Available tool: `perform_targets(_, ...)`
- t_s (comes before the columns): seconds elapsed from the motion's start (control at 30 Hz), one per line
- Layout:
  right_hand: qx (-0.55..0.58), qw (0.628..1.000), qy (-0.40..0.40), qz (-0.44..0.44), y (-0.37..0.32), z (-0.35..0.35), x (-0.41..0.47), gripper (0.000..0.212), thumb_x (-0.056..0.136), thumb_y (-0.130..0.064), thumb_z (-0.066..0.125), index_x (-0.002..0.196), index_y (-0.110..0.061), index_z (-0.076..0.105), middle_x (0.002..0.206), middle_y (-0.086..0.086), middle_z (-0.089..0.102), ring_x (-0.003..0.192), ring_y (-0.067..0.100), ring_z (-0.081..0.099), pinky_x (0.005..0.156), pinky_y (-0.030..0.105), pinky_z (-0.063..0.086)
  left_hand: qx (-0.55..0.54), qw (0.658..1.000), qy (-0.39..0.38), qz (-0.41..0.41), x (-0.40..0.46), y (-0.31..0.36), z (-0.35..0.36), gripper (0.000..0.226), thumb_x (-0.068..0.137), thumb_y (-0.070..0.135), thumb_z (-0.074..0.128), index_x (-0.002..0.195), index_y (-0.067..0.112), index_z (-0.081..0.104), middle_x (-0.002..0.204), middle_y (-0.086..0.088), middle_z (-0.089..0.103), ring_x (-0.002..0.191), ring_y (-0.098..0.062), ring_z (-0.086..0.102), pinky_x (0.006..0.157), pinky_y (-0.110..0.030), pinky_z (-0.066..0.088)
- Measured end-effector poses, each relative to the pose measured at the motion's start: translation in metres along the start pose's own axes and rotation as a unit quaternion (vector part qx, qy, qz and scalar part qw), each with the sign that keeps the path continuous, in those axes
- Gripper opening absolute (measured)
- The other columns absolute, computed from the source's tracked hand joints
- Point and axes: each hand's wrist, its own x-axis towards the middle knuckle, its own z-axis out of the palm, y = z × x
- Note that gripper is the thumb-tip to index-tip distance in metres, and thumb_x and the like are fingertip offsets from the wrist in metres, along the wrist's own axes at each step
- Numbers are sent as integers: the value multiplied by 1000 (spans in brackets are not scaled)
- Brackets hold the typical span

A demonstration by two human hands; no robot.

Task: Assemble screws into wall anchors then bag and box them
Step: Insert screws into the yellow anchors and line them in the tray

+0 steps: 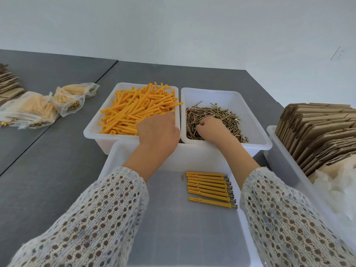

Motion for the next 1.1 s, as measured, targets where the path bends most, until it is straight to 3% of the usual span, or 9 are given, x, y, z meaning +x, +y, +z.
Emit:
perform_targets(0.27,-63,998,-17,-3,-1,0,0,19,95,-25,43,80,-15,48,73,0,51,68,20,47,65,32,39,-21,1000,16,15,3,-5,9,19,96,29,44,91,18,59,89,2,59,76,-22,56,58,-29,37)
perform_targets(0.43,-65,997,-42,3,-1,0,2,20,90,-19,50,72,-14,44,66,0,43,65,21,42,65,35,38,-27,999,25,20,3,-7,13,22,97,30,42,93,18,60,89,1,59,75,-21,56,58,-29,40)
perform_targets(0.6,-9,1000,14,5,-1,1,0,29,85,-13,52,61,-17,35,57,-1,35,58,20,34,56,30,30,-64,991,92,74,1,-2,12,19,99,26,43,107,18,59,100,2,58,76,-18,54,52,-29,36)
perform_targets(0.7,47,999,25,6,0,0,0,19,83,-8,48,64,-8,48,61,12,47,63,21,42,61,33,37,-83,976,138,149,-2,4,8,21,96,21,48,111,16,62,107,-1,59,86,-18,56,48,-26,34)
perform_targets(0.77,103,994,33,13,3,-2,0,22,85,-7,46,80,8,61,71,26,62,64,21,50,62,31,43,-78,965,174,181,-1,4,2,21,93,19,51,109,16,64,106,-2,60,93,-21,56,46,-26,37)
perform_targets(0.83,148,987,56,17,6,-4,0,27,86,-6,45,93,10,66,76,20,71,62,20,54,59,29,48,-70,965,192,166,5,-2,-5,23,89,18,52,108,15,64,107,-4,60,98,-24,54,55,-29,45)
perform_targets(0.93,157,981,118,0,7,-5,0,23,87,-7,47,94,5,65,83,21,71,64,19,53,64,33,52,-31,989,133,60,11,-21,-12,23,89,23,47,103,17,64,111,-5,58,108,-28,49,83,-41,45)
perform_targets(1.0,145,977,157,-8,6,-5,1,20,89,-9,47,90,-4,66,83,17,71,66,19,56,68,34,54,-15,996,92,-13,15,-36,-14,25,92,28,45,98,18,66,112,-6,56,111,-30,46,90,-45,38)
perform_targets(1.1,159,970,185,-2,5,-7,1,20,91,-10,46,90,-8,66,82,12,71,74,26,65,73,40,57,-55,996,62,-37,18,-50,-14,24,93,27,42,87,22,65,98,-2,57,102,-29,49,94,-48,33)
